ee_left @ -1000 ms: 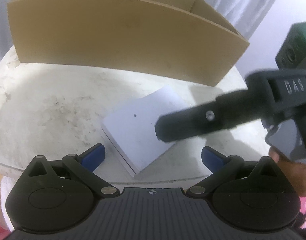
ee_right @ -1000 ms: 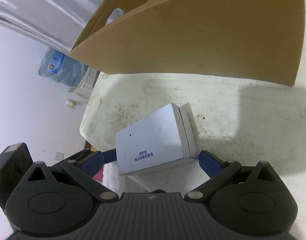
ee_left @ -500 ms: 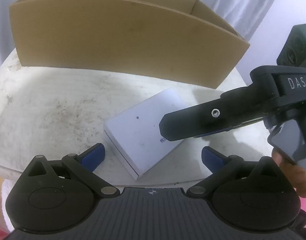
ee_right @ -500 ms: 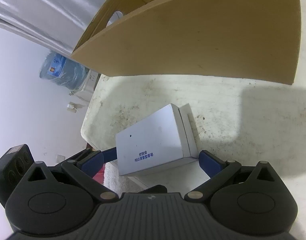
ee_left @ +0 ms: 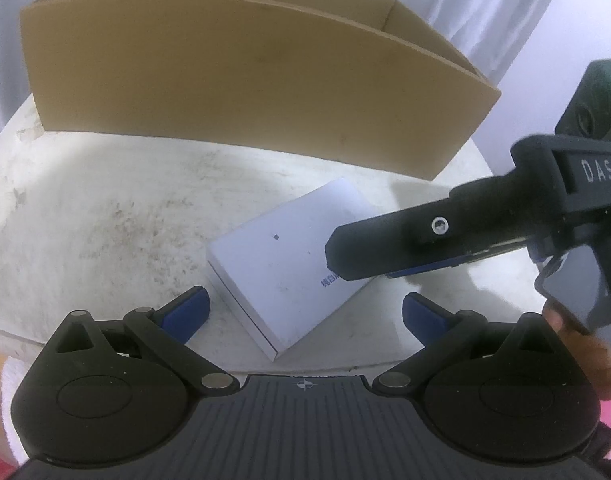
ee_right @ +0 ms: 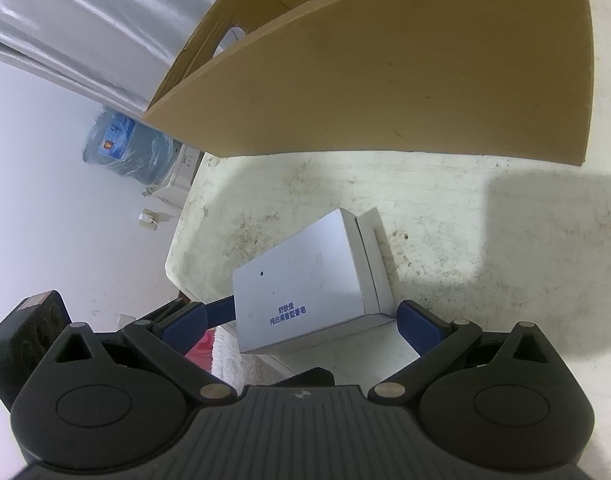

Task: Organize objects
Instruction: 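Move the right gripper toward the white rectangular box on the table, then close the right gripper on the white box's sides, then lift the white box with the right gripper and carry it over the cardboard box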

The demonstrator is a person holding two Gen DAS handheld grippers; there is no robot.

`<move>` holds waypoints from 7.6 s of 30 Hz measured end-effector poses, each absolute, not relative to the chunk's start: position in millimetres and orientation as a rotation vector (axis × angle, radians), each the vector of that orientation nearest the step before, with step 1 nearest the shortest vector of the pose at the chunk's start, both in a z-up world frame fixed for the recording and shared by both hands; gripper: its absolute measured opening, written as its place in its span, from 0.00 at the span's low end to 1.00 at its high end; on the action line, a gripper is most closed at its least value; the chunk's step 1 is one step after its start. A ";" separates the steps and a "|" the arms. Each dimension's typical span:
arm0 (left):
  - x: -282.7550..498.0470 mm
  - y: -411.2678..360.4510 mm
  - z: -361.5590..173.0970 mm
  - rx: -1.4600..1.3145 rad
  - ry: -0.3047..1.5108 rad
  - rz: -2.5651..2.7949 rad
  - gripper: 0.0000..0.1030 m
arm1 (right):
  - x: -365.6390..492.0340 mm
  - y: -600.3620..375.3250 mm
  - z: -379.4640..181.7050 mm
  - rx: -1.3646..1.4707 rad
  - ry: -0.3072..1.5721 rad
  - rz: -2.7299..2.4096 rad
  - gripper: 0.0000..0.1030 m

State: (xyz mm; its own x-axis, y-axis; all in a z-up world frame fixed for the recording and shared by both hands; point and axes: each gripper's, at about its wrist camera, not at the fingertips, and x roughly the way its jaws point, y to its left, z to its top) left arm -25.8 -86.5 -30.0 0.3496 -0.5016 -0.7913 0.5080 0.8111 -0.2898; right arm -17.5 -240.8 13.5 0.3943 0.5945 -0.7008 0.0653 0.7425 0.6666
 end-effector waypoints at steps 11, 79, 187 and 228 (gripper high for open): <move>-22.1 -89.8 -33.2 0.010 1.027 -0.649 1.00 | -17.3 -239.7 12.2 0.682 1.128 0.370 1.00; -24.1 -92.5 -35.2 -0.011 1.008 -0.531 1.00 | -13.0 -235.2 13.0 0.639 1.133 0.342 1.00; 49.4 -65.3 -28.9 0.158 0.960 -0.533 0.84 | -21.8 -231.8 26.3 0.508 1.055 0.186 0.61; 31.4 -30.4 41.8 0.081 0.741 -0.364 0.83 | -4.0 -188.1 115.6 0.428 0.859 0.350 0.61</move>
State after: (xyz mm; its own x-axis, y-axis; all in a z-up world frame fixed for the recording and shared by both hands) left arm 31.4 -30.4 41.8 0.6780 -0.2954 -0.6731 0.3521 0.9343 -0.0554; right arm -4.0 -188.1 115.6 0.6057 0.4605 -0.6489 -0.1239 0.8602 0.4948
